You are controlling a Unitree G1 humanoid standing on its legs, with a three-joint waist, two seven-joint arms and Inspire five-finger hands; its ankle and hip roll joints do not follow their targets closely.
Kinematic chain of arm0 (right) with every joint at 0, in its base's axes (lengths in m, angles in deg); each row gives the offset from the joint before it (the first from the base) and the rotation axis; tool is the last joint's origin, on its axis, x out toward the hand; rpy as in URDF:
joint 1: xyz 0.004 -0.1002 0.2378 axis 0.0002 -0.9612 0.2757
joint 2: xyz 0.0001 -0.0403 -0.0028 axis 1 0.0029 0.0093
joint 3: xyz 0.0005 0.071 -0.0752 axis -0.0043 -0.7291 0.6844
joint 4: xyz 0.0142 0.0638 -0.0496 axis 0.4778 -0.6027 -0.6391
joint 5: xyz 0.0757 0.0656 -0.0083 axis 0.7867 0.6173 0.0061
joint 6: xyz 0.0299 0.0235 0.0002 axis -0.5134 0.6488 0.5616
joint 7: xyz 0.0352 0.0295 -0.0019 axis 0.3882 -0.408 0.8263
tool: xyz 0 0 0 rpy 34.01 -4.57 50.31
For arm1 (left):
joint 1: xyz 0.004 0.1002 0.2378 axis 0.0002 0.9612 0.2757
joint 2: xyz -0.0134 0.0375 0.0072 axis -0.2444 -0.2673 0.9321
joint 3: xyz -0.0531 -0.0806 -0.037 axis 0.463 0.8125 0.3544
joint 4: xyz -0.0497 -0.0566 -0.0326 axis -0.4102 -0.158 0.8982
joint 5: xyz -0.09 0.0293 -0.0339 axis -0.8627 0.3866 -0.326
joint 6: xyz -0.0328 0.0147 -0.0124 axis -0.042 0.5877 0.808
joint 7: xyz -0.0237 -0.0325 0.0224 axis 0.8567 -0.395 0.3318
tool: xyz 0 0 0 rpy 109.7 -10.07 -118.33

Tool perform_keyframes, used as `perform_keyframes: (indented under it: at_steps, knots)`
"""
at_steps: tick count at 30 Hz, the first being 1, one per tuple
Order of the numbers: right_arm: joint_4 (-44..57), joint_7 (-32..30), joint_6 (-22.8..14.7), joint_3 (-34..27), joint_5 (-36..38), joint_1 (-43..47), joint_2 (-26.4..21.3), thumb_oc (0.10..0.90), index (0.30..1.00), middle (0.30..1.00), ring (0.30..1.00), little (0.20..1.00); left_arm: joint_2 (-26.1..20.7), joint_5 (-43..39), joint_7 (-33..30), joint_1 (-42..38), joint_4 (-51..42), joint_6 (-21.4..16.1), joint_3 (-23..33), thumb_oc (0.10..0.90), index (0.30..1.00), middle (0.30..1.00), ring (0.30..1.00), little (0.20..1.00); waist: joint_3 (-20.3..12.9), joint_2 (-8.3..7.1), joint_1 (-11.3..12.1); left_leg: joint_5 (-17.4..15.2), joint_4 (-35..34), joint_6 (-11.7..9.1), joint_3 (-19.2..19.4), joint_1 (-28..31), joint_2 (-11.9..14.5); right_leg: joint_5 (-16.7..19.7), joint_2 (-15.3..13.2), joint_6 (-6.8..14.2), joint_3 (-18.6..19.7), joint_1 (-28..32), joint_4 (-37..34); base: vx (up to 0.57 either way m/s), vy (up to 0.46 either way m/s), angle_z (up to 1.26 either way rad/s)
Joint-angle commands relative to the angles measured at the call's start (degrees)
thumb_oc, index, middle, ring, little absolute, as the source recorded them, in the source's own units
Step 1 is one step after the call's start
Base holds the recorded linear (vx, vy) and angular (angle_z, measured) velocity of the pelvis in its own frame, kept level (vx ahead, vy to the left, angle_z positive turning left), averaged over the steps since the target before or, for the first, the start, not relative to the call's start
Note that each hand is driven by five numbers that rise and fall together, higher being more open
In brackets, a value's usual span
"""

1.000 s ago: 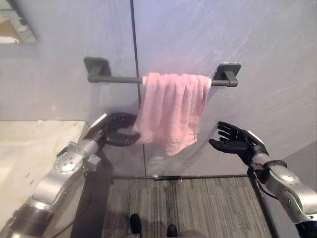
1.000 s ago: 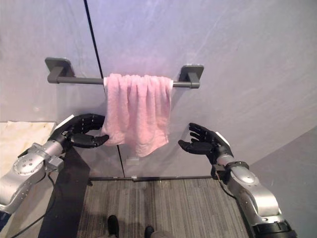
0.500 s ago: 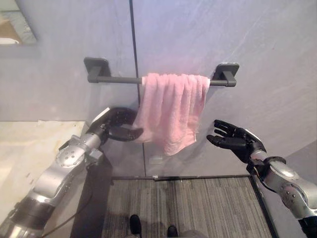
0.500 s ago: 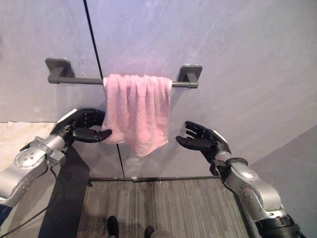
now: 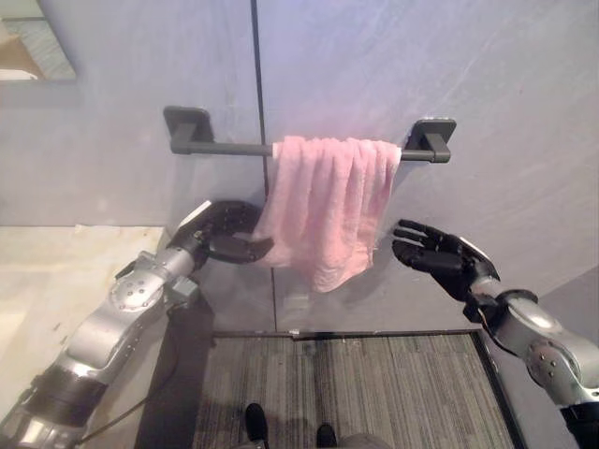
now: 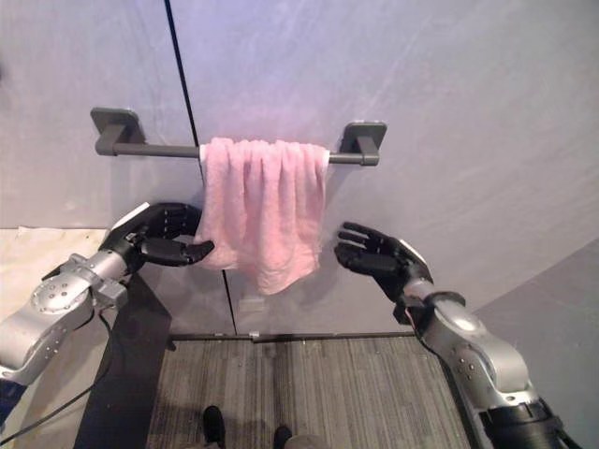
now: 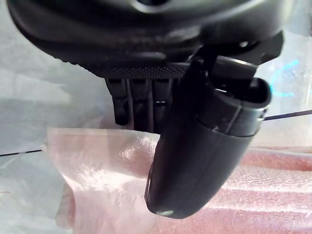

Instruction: Organize the bathroom.

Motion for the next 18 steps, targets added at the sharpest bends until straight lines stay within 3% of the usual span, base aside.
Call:
perform_keyframes:
  at_steps: [1,11,18]
  knots:
    - [5.1,2.3,-9.7,-2.0,2.6,15.0,0.8,0.400,0.300,0.300,0.300,0.300,-1.5,-2.1,-4.8,-14.4,-2.5,-5.3,2.1,0.400,0.300,0.300,0.300,0.300,-7.7,-1.92,0.4,-5.8,6.3,-2.5,1.1,3.7,4.6,2.5,-1.0,6.4,-1.3,-0.6,-1.2,0.01,0.000,0.07]
    - [5.6,2.1,-9.8,-2.6,2.1,14.0,1.1,0.400,0.300,0.300,0.300,0.300,-1.5,-2.4,-5.4,-14.0,-2.7,-5.2,2.5,0.400,0.300,0.300,0.300,0.300,-7.6,-1.93,0.3,-5.8,6.1,-2.4,1.3,4.0,4.7,2.5,-1.1,6.6,-1.3,-0.6,-1.1,0.00,0.000,0.02]
    - [5.6,1.9,-9.9,-3.5,1.7,13.1,1.1,0.400,0.300,0.300,0.300,0.300,-0.8,-2.1,-12.6,-12.8,-2.2,-5.7,4.7,0.400,0.300,0.300,0.300,0.300,-7.6,-2.18,0.3,-5.8,6.2,-2.4,1.3,3.9,4.5,2.7,-1.1,6.5,-1.2,-0.6,-1.3,0.00,0.000,0.00]
